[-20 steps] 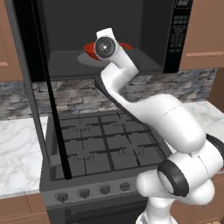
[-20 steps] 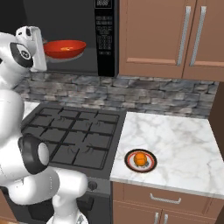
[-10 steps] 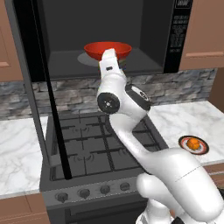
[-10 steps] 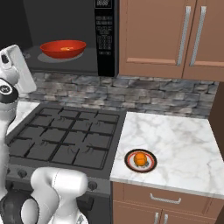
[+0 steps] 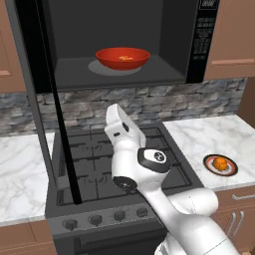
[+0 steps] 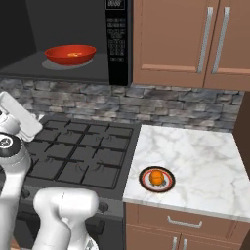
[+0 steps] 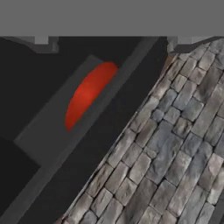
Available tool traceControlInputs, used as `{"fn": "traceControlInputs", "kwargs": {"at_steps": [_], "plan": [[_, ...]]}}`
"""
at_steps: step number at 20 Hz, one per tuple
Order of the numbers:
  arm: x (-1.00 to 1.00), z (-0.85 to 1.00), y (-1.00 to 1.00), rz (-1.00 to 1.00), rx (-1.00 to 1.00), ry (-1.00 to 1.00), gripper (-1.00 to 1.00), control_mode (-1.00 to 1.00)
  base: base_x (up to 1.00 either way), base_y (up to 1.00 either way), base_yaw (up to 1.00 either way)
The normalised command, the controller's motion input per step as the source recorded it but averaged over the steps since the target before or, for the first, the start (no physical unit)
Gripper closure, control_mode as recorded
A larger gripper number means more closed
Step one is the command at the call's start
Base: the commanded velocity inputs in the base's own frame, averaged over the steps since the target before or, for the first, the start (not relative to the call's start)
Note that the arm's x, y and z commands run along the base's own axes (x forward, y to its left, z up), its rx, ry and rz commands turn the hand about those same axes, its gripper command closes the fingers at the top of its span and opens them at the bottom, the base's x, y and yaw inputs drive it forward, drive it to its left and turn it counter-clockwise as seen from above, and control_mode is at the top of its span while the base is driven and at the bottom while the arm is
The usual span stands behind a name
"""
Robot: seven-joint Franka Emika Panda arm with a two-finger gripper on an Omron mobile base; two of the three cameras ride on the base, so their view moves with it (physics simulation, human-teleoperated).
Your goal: Remove the orange from the bowl and place it on the small plate. Then place the bowl with only the shrimp in the microwave, close the door, and press the start button to microwave the shrimp.
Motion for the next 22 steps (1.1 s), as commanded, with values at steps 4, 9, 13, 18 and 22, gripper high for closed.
{"fn": "traceControlInputs", "kwargs": {"at_steps": [4, 9, 13, 18, 22], "plan": [[0.0, -0.51, 0.97, 0.0, -0.24, 0.17, -1.0, -1.0, 0.0, 0.0, 0.0], [-0.05, -0.27, 0.84, -0.01, -0.14, 0.1, -1.0, -1.0, 0.0, 0.0, 0.0], [-0.18, 0.0, 0.7, -0.1, -0.01, 0.0, -1.0, -1.0, 0.0, 0.0, 0.0], [-0.01, -0.04, 0.6, -0.06, -0.03, 0.0, -1.0, -1.0, 0.0, 0.0, 0.0], [0.0, -0.13, 0.48, -0.04, -0.02, -0.01, -1.0, -1.0, 0.0, 0.0, 0.0]]}}
